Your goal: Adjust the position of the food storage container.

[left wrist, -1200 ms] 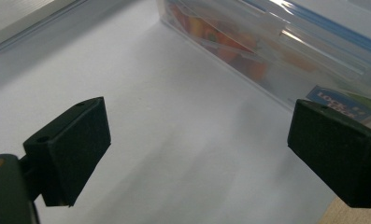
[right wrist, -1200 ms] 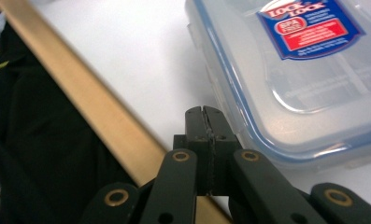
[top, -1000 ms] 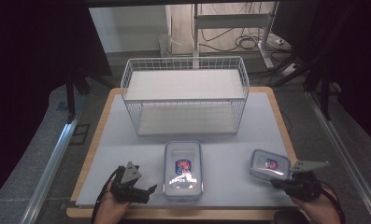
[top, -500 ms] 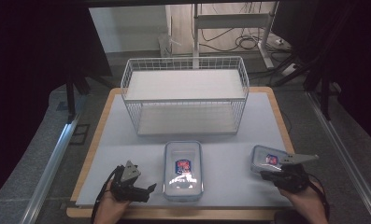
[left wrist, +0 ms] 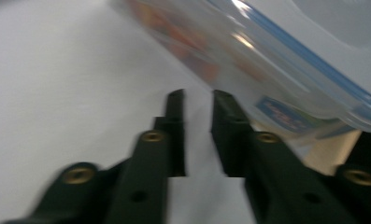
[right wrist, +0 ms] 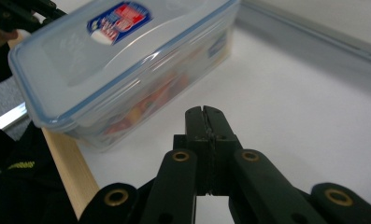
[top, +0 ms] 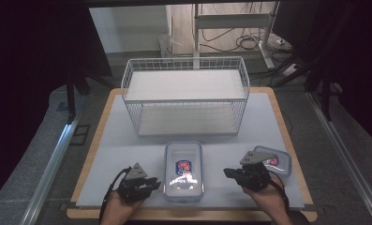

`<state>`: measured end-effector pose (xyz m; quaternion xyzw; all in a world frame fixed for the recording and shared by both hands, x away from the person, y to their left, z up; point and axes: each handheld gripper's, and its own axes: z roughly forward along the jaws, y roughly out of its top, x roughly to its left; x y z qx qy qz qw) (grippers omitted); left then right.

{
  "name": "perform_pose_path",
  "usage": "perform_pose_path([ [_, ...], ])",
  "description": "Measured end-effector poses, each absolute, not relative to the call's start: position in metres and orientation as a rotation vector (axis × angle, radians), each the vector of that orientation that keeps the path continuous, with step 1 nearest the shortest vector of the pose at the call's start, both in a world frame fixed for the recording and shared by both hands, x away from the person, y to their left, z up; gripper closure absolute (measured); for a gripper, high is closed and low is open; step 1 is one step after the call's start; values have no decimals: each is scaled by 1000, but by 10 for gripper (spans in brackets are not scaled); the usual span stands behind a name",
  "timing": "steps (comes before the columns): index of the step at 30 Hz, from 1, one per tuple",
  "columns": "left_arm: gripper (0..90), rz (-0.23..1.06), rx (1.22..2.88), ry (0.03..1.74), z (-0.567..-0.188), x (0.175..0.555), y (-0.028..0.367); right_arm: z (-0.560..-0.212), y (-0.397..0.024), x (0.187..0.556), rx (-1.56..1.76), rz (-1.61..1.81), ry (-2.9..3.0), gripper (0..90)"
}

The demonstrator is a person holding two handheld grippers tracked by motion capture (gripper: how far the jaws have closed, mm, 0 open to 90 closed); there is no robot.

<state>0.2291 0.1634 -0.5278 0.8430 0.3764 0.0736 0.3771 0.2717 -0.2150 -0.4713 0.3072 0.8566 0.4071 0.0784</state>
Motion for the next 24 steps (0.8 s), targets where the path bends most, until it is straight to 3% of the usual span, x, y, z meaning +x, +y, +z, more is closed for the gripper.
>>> perform_pose_path([
  [5, 897, 155, 2174, 907, -526, 222, 151, -480, -210, 257, 873, 1204, 2599, 886],
  [11, 898, 123, 2186, 888, -529, 223, 138, -483, -218, 248, 896, 1207, 2605, 885],
  [16, 897, 87, 2188, 821, -530, 225, 104, -485, -227, 241, 926, 1206, 2596, 888],
  [22, 894, 196, 2192, 867, -526, 238, 101, -487, -230, 236, 935, 1200, 2603, 889],
  [24, 894, 288, 2155, 986, -523, 261, 126, -490, -227, 234, 929, 1197, 2631, 889],
])
